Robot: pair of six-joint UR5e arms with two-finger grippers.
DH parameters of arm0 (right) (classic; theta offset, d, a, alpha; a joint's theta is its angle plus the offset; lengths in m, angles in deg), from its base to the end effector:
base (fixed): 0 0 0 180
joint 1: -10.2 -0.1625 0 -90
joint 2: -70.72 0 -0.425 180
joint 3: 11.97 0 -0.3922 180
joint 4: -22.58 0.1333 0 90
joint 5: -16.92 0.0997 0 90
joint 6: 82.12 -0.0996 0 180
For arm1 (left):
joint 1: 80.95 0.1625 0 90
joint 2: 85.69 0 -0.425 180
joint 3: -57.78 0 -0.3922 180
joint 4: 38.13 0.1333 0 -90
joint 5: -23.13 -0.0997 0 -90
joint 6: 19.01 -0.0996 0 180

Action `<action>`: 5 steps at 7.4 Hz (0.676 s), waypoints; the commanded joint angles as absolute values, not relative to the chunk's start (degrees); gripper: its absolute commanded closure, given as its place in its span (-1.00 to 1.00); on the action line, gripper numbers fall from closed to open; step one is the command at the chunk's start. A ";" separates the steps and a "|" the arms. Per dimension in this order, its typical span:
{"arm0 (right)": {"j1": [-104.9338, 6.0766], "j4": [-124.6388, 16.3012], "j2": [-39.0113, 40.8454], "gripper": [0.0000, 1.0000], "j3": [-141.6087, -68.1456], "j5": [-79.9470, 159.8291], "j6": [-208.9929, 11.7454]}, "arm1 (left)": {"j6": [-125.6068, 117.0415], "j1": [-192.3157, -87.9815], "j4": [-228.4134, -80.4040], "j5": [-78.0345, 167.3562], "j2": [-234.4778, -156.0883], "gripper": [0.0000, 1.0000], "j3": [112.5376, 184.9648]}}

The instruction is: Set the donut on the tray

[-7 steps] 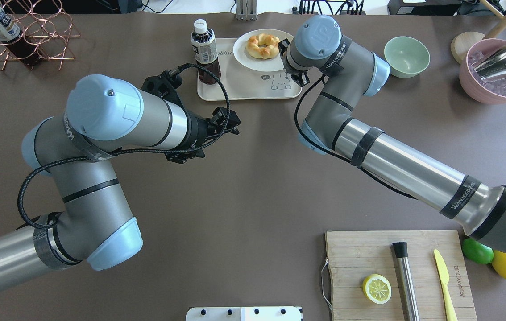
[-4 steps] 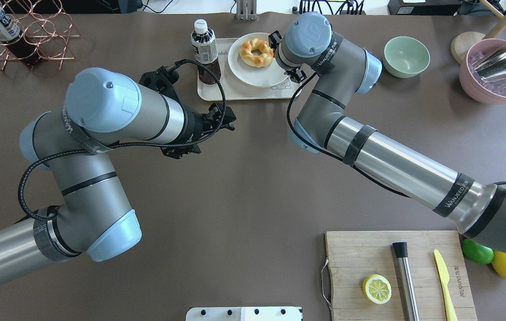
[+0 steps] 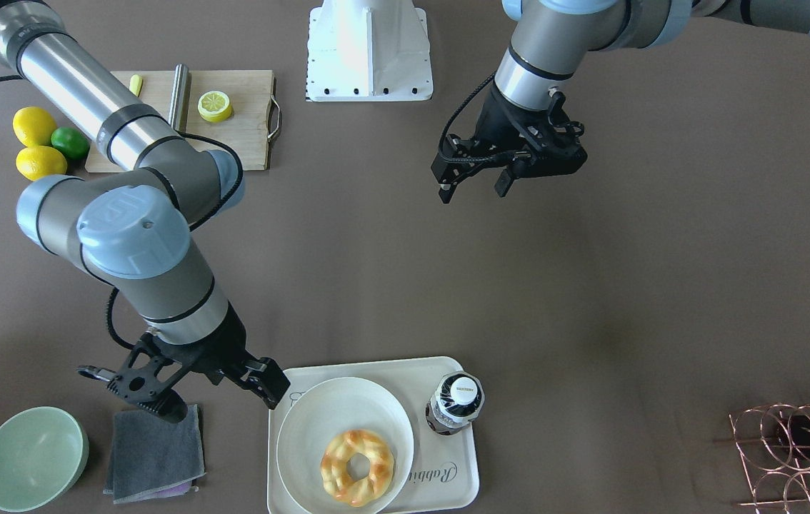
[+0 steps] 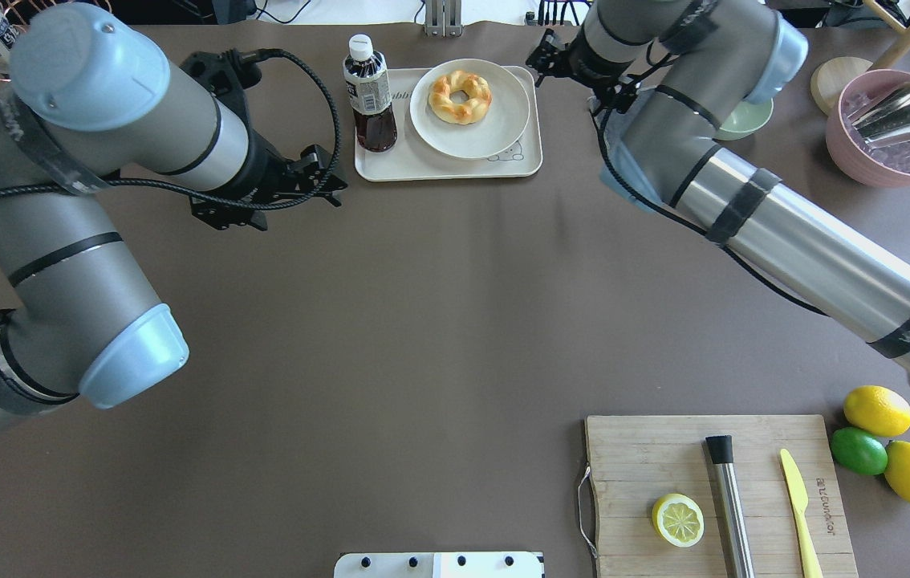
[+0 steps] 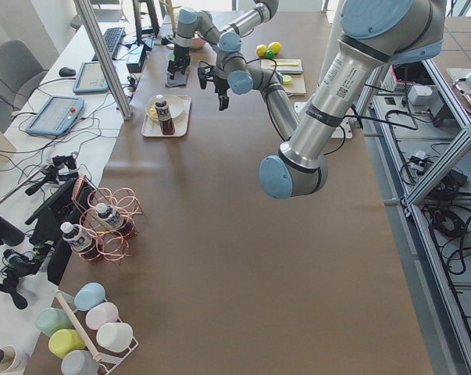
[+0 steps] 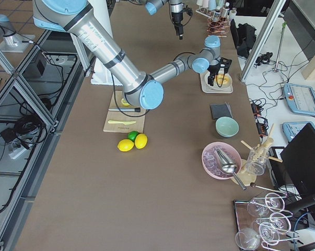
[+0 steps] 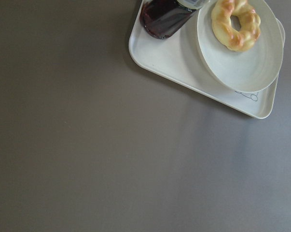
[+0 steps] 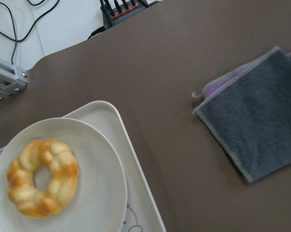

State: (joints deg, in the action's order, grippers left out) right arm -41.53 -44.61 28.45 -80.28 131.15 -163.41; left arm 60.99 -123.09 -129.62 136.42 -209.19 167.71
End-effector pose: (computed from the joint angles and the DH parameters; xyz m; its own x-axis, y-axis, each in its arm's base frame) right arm -0.4235 -0.6860 0.2609 0.4823 0.3884 0.7852 -0.4568 0.8763 -0.1529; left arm 0.3822 -0.4725 0.1729 0.4850 -0.2238 -0.8454 0.2966 0.9515 -0.0817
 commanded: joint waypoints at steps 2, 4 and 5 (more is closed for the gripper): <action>-55.49 -55.69 9.26 -1.00 -98.23 143.79 -129.94 | 30.19 -133.92 -111.02 138.88 -204.01 -0.94 174.23; -66.73 -60.37 0.45 -1.00 -102.31 151.19 -111.56 | 10.89 -142.25 -107.75 142.63 -199.54 -0.94 174.50; -70.62 -62.65 -2.02 -1.00 -102.41 152.00 -103.47 | 1.99 -147.43 -107.91 144.66 -194.55 -0.94 175.02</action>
